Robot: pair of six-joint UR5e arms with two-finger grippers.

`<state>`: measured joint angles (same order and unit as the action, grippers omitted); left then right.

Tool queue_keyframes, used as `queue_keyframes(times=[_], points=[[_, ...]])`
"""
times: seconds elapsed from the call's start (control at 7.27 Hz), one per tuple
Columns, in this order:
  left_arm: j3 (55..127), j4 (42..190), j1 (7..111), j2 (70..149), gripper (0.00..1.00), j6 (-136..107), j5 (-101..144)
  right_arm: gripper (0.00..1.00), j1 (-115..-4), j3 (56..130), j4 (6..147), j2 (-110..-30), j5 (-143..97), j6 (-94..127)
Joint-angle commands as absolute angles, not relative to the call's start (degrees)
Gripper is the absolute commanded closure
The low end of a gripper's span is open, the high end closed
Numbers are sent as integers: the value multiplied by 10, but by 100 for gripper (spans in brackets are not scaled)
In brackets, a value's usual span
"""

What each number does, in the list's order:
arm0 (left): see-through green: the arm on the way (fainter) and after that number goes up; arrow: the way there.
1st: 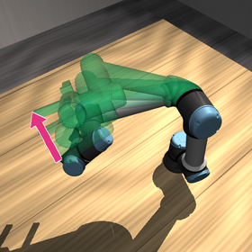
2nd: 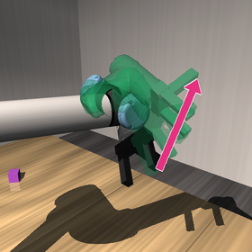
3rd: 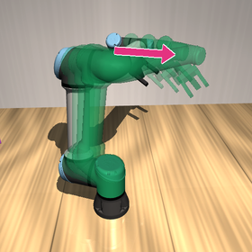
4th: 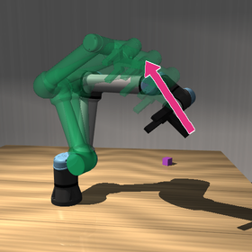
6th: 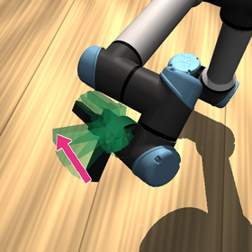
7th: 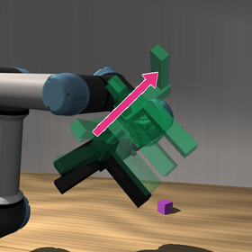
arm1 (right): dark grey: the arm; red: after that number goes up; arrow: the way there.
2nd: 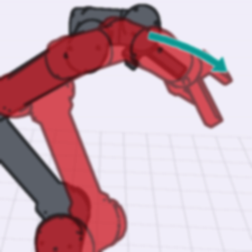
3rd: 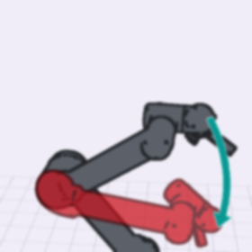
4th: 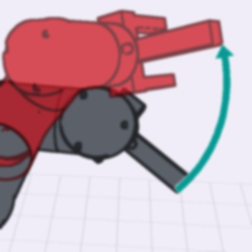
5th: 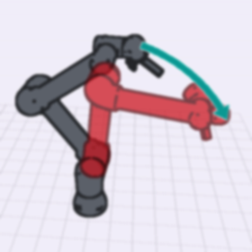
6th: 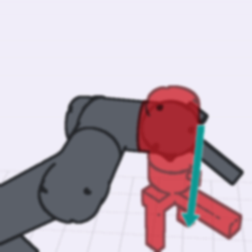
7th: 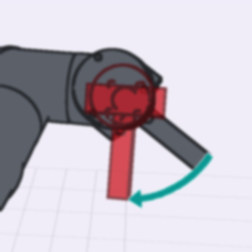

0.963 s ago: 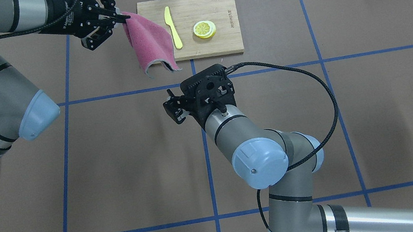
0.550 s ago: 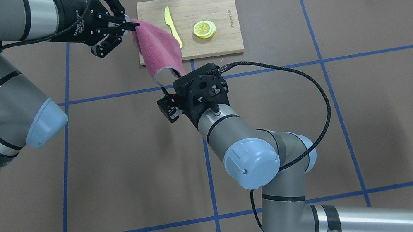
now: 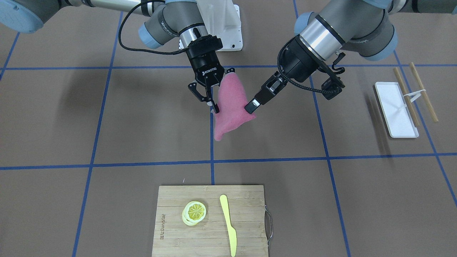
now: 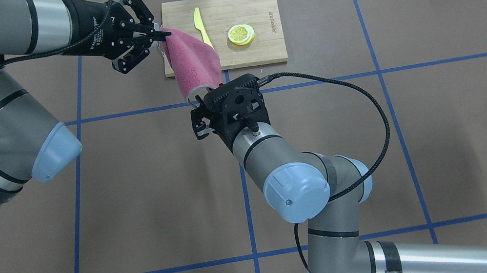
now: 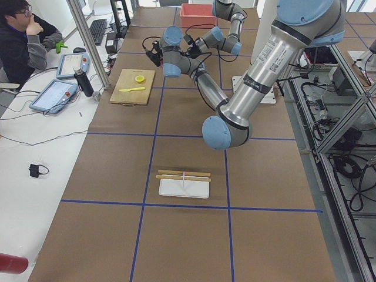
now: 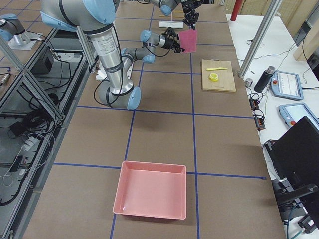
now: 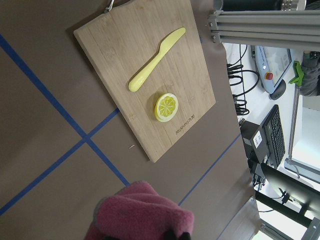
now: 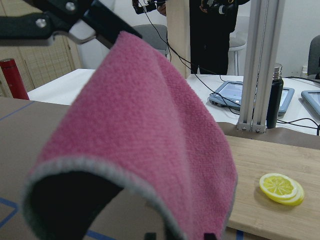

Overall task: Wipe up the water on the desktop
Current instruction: 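Open the left gripper and withdraw it while the right gripper holds the towel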

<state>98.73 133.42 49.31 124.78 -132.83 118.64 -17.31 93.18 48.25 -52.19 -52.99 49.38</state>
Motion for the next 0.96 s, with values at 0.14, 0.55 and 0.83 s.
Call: queue_keyframes(times=[0.14, 0.55, 0.83], points=[[988, 1334, 494, 1245, 100, -1327, 1187, 100, -171, 936, 479, -524, -530, 505], [989, 1334, 495, 1243, 100, -1321, 1189, 100, -171, 936, 452, -529, -530, 505], [993, 1335, 497, 1228, 55, -1284, 1194, 100, -171, 937, 451, -531, -532, 505]])
